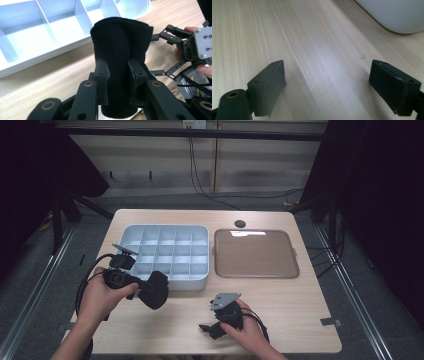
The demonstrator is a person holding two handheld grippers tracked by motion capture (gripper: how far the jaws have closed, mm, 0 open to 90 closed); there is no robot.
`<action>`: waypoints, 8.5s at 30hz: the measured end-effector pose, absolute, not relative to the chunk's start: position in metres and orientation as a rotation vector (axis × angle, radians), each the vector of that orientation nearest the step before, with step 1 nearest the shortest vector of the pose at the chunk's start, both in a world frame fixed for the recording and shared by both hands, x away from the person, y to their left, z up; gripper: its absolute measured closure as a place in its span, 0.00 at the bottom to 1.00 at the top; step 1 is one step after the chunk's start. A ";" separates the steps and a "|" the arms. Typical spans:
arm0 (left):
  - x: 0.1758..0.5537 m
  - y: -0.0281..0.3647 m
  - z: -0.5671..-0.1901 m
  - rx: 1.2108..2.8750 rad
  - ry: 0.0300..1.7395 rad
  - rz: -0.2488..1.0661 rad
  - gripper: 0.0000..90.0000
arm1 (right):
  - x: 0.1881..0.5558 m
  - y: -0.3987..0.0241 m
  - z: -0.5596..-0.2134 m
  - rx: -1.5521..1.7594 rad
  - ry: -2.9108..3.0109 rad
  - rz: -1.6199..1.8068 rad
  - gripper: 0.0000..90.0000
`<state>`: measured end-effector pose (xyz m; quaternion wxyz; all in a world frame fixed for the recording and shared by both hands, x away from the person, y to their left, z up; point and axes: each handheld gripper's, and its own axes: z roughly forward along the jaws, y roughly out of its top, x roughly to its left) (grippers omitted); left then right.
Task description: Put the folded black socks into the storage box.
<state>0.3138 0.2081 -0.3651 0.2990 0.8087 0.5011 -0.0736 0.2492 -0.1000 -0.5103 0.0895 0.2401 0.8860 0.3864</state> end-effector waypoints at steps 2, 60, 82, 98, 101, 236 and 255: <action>0.316 0.211 -0.362 2.160 1.326 -0.188 0.80 | 0.249 -0.100 -0.510 0.715 2.634 1.149 0.15; 0.378 0.248 -0.345 2.103 1.488 -0.008 0.80 | 0.247 -0.099 -0.510 0.743 2.625 1.143 0.15; 0.391 0.277 -0.365 2.037 1.603 0.041 0.80 | 0.247 -0.099 -0.510 0.735 2.625 1.144 0.15; 0.396 0.284 -0.382 2.059 1.654 0.066 0.80 | 0.246 -0.098 -0.510 0.733 2.626 1.151 0.15; 0.395 0.284 -0.385 2.076 1.658 0.073 0.80 | 0.246 -0.098 -0.510 0.727 2.627 1.150 0.15; 0.398 0.267 -0.368 2.182 1.716 0.155 0.72 | 0.246 -0.098 -0.510 0.721 2.635 1.146 0.14; 0.408 0.256 -0.379 2.210 1.730 0.137 1.00 | 0.246 -0.098 -0.510 0.721 2.635 1.146 0.14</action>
